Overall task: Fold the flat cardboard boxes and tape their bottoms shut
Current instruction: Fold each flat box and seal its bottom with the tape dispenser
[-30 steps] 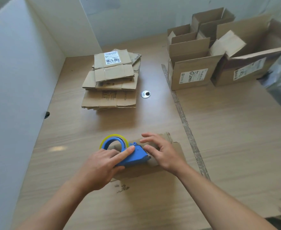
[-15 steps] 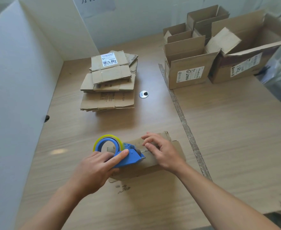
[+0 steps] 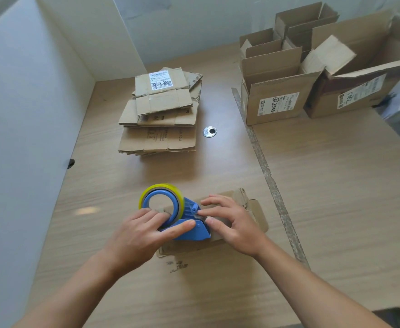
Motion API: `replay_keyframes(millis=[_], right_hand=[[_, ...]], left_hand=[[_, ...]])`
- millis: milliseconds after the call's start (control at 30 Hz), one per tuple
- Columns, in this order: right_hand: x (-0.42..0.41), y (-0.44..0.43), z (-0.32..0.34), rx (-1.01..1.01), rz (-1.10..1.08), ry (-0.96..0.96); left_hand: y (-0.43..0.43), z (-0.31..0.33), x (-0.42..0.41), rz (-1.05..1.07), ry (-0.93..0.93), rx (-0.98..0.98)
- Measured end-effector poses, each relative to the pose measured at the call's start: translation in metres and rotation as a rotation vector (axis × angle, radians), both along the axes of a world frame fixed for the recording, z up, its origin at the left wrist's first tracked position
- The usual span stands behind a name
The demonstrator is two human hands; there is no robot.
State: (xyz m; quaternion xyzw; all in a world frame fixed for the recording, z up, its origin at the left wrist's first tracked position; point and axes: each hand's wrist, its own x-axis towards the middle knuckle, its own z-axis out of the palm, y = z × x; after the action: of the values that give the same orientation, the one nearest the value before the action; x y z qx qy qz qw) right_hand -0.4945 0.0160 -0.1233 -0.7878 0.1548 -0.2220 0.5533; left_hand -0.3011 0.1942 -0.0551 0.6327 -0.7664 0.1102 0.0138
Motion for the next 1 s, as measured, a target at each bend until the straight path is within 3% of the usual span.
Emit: replay_keyframes(millis=[167, 400, 667, 833, 1000], right_hand=[[0.005, -0.003, -0.001, 0.014, -0.03, -0.029], [0.005, -0.006, 0.005, 0.225, -0.132, -0.04], [0.004, -0.01, 0.011, 0.569, -0.328, -0.099], [0.007, -0.008, 0.015, 0.661, -0.404, -0.144], [0.008, -0.018, 0.016, 0.957, -0.587, -0.351]], left_hand=[[-0.001, -0.001, 0.001, 0.009, 0.047, 0.027], [-0.009, 0.002, -0.008, 0.045, 0.177, 0.116], [-0.013, 0.032, -0.014, 0.31, 0.546, 0.288], [-0.027, 0.053, -0.009, 0.453, 0.699, 0.48], [-0.043, 0.059, -0.005, 0.543, 0.7, 0.626]])
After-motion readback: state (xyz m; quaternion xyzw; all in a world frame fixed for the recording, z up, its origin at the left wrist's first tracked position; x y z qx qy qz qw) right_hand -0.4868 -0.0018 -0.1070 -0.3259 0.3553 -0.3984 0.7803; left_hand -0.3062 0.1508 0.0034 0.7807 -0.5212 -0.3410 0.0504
